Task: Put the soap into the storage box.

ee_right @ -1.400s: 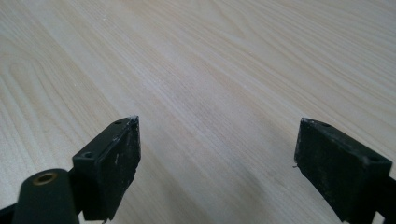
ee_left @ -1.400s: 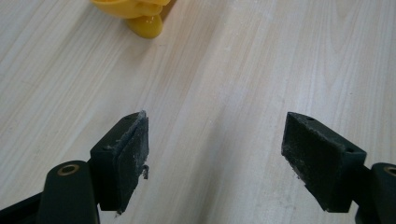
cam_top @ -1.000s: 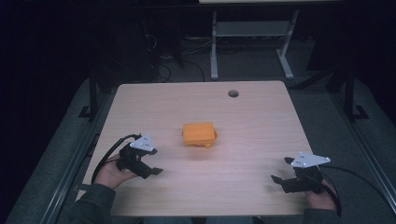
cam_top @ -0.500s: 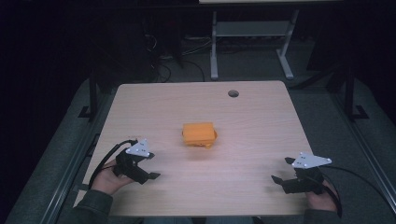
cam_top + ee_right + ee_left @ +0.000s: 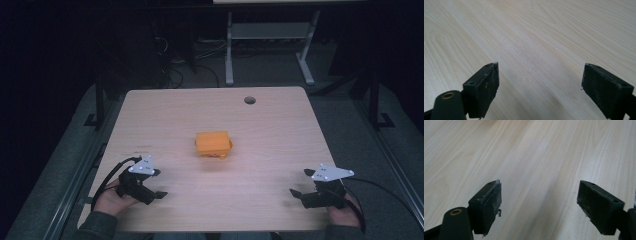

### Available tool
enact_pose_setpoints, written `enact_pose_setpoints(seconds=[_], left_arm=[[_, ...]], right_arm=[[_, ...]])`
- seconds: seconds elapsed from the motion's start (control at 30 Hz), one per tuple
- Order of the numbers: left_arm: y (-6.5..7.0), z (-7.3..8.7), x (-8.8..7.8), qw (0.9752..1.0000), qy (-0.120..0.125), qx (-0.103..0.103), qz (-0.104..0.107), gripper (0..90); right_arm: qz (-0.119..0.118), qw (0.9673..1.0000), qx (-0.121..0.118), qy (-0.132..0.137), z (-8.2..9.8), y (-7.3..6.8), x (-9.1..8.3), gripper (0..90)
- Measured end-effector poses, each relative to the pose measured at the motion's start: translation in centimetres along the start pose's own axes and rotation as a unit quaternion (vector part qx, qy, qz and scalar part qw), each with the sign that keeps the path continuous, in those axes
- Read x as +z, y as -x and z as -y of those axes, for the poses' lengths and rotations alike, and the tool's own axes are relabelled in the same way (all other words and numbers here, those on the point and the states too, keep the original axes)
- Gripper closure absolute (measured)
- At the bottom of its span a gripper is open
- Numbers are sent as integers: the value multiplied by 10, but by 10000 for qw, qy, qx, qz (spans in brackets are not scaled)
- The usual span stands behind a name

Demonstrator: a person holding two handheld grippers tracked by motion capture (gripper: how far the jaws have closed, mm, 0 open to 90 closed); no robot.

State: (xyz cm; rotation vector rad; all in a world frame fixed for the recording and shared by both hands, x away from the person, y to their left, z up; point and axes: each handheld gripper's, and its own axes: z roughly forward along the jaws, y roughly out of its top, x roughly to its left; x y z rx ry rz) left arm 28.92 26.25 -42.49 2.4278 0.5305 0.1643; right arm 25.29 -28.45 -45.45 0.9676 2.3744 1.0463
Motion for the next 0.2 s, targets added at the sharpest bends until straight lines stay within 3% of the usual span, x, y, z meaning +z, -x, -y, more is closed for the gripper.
enact_pose_setpoints(seconds=[0.2], left_arm=[[3, 6, -1, 9999, 169, -35, -14, 168]], right_arm=[[-32, 10000, -20, -50, 0, 0, 2, 139]])
